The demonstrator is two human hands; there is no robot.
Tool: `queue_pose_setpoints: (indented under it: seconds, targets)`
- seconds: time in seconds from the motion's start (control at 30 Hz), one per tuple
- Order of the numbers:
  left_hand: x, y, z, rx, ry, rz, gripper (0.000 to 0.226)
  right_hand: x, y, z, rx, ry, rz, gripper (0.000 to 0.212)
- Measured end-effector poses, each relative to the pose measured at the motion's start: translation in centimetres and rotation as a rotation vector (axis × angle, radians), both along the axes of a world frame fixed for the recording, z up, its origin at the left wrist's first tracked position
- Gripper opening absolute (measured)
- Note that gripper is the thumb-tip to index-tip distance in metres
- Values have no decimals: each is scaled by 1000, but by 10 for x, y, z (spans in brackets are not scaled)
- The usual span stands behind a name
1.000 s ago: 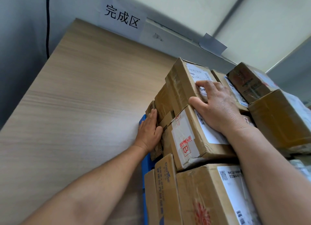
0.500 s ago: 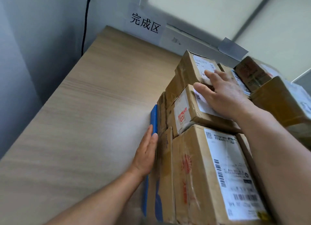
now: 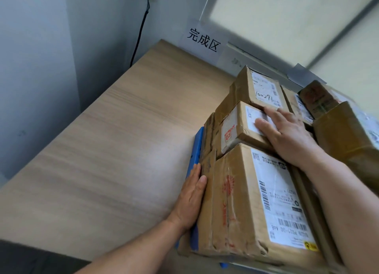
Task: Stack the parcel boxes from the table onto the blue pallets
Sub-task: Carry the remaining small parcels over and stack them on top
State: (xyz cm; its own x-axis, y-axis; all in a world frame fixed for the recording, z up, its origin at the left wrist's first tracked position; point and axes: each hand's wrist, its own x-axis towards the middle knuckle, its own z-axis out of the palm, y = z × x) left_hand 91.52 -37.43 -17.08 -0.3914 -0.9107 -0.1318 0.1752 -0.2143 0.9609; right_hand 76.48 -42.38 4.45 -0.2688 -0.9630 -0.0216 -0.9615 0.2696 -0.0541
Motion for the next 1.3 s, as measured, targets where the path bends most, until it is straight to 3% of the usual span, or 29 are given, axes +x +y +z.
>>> queue_pose_setpoints:
  seconds: [0.17,0.43,0.73,0.8,0.93,1.07,1.3]
  targets:
    - [-3,-1,1,3,-14,-19,82,-3,1,0,-16,-2,-5,62]
    - [-7,0,9,-18,-81,-56,70,-7,-1,2,-31,-39,40,52]
    - [-13,5,4,-46,-141,-100,78,-10,5,-1,-36,-57,38,51]
    - [-11,4,1,-45,-132,-81,85,-10,6,-1,-38,-63,37,51]
    - [-1,-3,-4,40,-67,64,71,-11,5,-1,-47,-67,39,51]
    - [10,-7,-12,66,-112,150,72,-10,4,-2,-44,-71,31,51]
    - [27,8,-16,-94,-131,27,68,-8,0,-3,-57,-83,22,50]
